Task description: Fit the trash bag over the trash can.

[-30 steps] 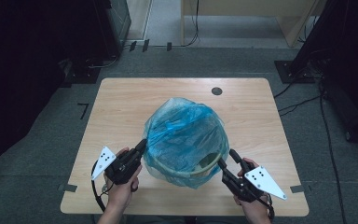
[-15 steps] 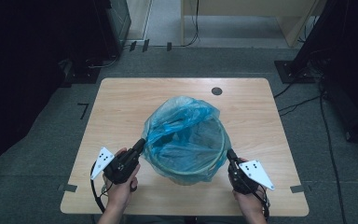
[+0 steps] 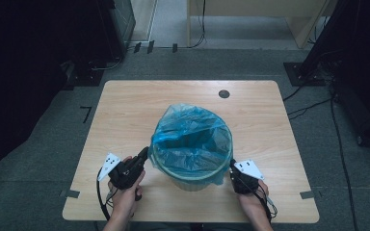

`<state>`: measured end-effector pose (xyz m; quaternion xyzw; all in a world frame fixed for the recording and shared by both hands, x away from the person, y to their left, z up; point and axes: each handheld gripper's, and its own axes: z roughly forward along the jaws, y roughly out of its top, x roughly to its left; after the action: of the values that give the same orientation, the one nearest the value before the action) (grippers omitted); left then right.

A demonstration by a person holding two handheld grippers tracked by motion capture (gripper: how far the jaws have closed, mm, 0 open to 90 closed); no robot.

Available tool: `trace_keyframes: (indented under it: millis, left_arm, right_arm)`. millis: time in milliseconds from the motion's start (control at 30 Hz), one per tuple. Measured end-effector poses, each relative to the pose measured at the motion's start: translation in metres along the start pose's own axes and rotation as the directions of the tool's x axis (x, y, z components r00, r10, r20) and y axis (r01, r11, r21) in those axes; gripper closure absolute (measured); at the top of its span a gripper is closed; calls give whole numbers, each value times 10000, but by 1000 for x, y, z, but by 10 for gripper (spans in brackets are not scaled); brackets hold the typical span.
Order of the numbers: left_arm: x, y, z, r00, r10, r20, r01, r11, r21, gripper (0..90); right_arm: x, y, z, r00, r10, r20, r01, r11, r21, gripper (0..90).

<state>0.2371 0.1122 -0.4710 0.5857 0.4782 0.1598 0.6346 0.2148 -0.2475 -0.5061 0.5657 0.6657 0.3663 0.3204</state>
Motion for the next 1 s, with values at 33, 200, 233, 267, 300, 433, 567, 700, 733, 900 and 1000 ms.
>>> trace_keyframes:
  millis: [33,200,233,267,300,433,567,700,733,900,1000]
  left_arm:
    - [-1,0,-1,10000,32,11,-32,10000,3,874]
    - [-5,-2,-9,9963,263,820,-219,9983,-536,870]
    - [-6,-2,-11,9931,423,1092,-353,9972,-653,867]
    - [-7,-2,-12,9900,531,1309,-441,9965,-710,865]
    - [-8,-2,-13,9877,656,1419,-564,9961,-679,864]
    - [-5,-6,-7,9918,448,1197,-442,9990,-74,871]
    - [9,-16,4,9973,-479,565,417,9934,1066,877]
    - [19,-19,12,9937,-1113,-99,1114,9810,1589,868]
    - [18,-18,12,9940,-1079,-195,1096,9811,1597,863]
    - [6,-10,1,9981,-248,567,230,9992,316,863]
    - [5,-9,1,9979,118,634,-139,9994,319,861]
  right_arm:
    - [0,0,1,10000,-14,-9,14,10000,17,900]
    - [-5,6,13,9999,98,19,-99,9993,357,900]
    - [-8,6,17,9997,243,-10,-243,9984,502,900]
    - [-11,6,22,9993,367,-26,-365,9974,626,900]
    - [-14,6,26,9990,453,19,-453,9965,697,900]
    - [-16,13,30,9977,682,1,-682,9966,467,900]
    - [-13,21,16,9988,454,-174,-463,9974,-544,900]
    - [-11,27,7,9998,206,65,-198,9942,-1055,900]
    - [-10,27,7,9997,229,81,-220,9949,-983,900]
    - [-18,18,25,9986,522,127,-523,9986,30,900]
    - [-24,11,31,9941,1089,-11,-1087,9926,545,900]
